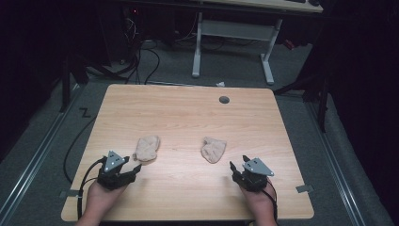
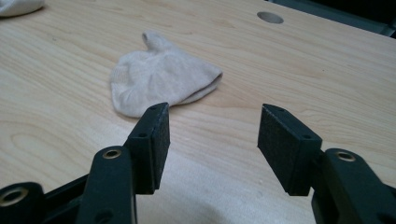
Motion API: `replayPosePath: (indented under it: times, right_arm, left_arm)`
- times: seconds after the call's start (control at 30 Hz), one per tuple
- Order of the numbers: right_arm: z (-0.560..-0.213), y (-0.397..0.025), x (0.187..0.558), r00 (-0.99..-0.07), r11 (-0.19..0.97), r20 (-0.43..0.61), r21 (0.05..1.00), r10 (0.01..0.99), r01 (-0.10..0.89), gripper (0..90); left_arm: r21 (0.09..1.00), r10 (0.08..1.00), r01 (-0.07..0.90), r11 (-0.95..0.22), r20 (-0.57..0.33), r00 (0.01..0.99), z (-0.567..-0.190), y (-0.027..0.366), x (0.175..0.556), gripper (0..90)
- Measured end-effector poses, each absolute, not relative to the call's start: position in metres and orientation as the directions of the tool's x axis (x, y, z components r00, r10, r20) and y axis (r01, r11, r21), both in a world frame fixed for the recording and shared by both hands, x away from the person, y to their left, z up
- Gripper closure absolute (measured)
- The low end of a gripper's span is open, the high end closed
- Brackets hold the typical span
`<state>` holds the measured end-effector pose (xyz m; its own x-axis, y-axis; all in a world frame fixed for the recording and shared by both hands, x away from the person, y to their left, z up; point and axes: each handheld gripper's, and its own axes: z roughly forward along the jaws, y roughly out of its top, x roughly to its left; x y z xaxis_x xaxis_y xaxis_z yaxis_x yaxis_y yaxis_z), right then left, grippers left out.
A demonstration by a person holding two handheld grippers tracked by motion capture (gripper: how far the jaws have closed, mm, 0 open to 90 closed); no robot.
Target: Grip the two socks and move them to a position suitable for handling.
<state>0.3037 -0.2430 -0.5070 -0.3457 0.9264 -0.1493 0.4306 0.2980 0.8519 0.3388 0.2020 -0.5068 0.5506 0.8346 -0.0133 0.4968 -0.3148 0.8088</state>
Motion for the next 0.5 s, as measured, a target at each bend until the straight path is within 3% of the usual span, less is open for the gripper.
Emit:
replayPosePath:
  times: [0.1, 0.3, 0.33, 0.5]
  right_arm:
    - [-0.506, -0.246, 0.301, -0.364, 0.3, -0.14, 0.851, 0.921, 0.431, 44.6]
    - [-0.508, -0.26, 0.294, -0.39, 0.283, -0.104, 0.855, 0.915, 0.435, 46.5]
    - [-0.51, -0.263, 0.292, -0.405, 0.281, -0.089, 0.85, 0.91, 0.445, 46.9]
    - [-0.51, -0.263, 0.291, -0.426, 0.267, -0.055, 0.849, 0.903, 0.456, 46.8]
  left_arm:
    - [0.811, 0.844, 0.513, -0.282, -0.044, 0.534, -0.508, 0.201, 0.348, 42.3]
    - [0.814, 0.844, 0.487, -0.318, 0.008, 0.537, -0.505, 0.172, 0.36, 42.2]
    - [0.811, 0.843, 0.484, -0.329, 0.021, 0.538, -0.506, 0.166, 0.363, 45.4]
    - [0.8, 0.823, 0.503, -0.328, -0.02, 0.568, -0.51, 0.144, 0.368, 48.8]
